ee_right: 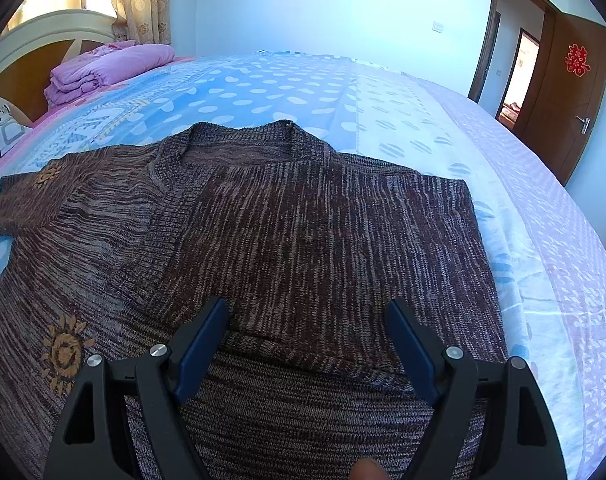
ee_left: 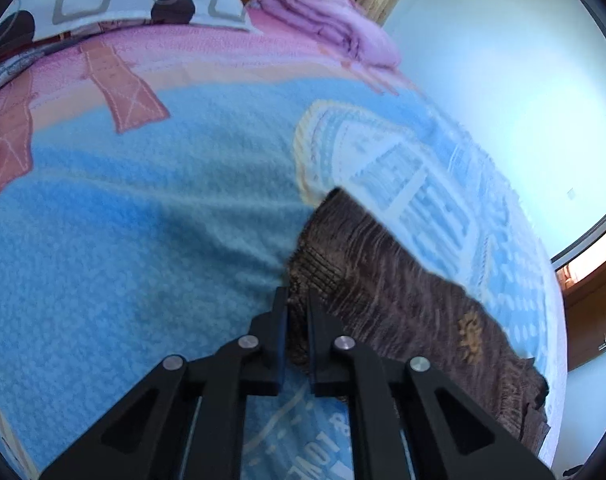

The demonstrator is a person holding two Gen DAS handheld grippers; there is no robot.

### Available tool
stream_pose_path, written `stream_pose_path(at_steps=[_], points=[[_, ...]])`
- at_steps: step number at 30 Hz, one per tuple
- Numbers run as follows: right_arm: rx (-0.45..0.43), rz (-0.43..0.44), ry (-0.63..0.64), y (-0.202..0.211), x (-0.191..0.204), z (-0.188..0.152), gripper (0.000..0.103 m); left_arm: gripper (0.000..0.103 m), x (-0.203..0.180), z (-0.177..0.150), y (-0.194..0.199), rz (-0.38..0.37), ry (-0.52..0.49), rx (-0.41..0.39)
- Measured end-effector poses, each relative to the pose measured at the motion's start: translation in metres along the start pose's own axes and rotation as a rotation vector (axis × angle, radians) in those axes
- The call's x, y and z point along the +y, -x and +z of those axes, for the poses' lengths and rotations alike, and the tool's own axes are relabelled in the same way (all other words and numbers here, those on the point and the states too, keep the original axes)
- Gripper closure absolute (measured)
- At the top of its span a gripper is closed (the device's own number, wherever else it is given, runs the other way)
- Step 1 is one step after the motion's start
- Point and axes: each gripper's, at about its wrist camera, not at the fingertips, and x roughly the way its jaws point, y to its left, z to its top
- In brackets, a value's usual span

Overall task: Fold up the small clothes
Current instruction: 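Move the left gripper to the other sleeve cuff and grasp it, then fold the held sleeve across the sweater body and open the left gripper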

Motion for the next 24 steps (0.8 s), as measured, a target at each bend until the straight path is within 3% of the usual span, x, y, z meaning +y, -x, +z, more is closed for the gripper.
stream_pose_path(at_steps=[5, 15, 24], points=[[0.0, 0.0, 0.0, 0.0, 0.0, 0.0, 0.021, 0.095, -0.012, 0.006, 0.022, -0.038, -0.008, -0.042], [0.002, 0.016, -0.018, -0.001, -0.004, 0.0, 0.021, 0.095, -0.075, 0.011, 0.063, -0.15, -0.081, -0.115], [-0.001, 0.022, -0.026, 0.0, -0.005, -0.001, 0.021, 0.095, -0.167, -0.026, 0.089, -0.27, -0.226, -0.133]])
